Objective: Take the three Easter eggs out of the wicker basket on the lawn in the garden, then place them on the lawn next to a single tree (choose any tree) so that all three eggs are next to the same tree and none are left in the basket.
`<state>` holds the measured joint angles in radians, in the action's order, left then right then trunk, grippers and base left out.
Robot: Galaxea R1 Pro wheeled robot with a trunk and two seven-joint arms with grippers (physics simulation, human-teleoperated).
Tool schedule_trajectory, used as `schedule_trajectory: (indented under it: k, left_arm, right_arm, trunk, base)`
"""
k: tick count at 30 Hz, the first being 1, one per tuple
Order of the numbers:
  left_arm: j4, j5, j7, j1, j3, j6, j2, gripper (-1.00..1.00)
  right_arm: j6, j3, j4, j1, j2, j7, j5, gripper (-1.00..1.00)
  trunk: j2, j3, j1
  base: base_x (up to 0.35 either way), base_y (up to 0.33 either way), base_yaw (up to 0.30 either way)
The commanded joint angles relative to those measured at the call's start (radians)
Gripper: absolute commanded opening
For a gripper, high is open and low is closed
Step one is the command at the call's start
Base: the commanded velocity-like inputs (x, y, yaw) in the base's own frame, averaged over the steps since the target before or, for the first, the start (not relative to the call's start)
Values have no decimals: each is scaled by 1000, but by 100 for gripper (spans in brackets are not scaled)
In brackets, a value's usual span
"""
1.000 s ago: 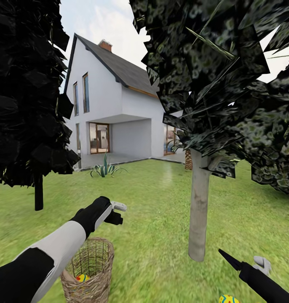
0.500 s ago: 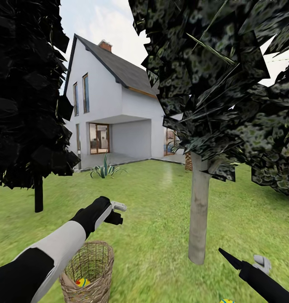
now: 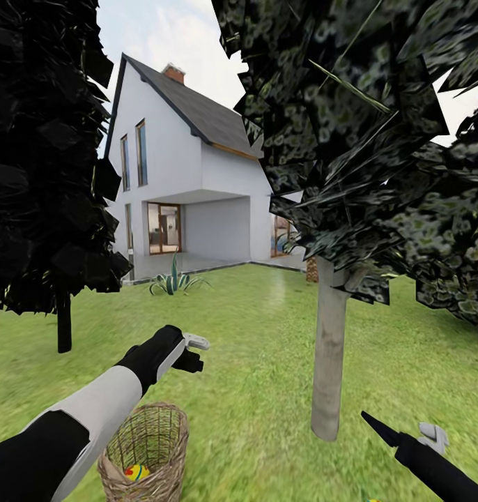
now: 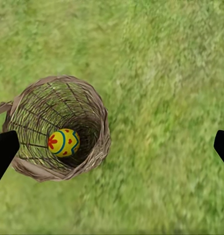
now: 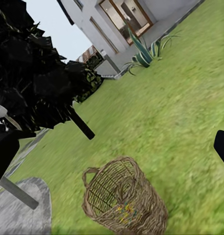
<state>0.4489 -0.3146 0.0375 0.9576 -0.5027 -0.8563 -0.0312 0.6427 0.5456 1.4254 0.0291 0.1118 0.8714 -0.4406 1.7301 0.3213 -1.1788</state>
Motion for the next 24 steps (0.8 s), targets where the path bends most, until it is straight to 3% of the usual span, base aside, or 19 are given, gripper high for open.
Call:
schedule_trajectory:
  k: [1,18,24]
  left_arm:
    - [1,-8,4,1,-7,-3,1,100]
    - [1,-8,3,1,-8,-3,1,100]
    - [1,-8,3,0,-8,-3,1,100]
  right_arm:
    - [7,1,0,0,0,-1,-5,100]
    - [8,-25,-8,-4,2,-31,-5,100]
    - [9,-25,-10,-6,2,-35,-2,100]
  trunk:
    - [-7,-1,4]
    - [-126,-26,69]
    - [-126,-16,69]
  base:
    - [0,0,0]
    - [0,0,0]
    - [0,0,0]
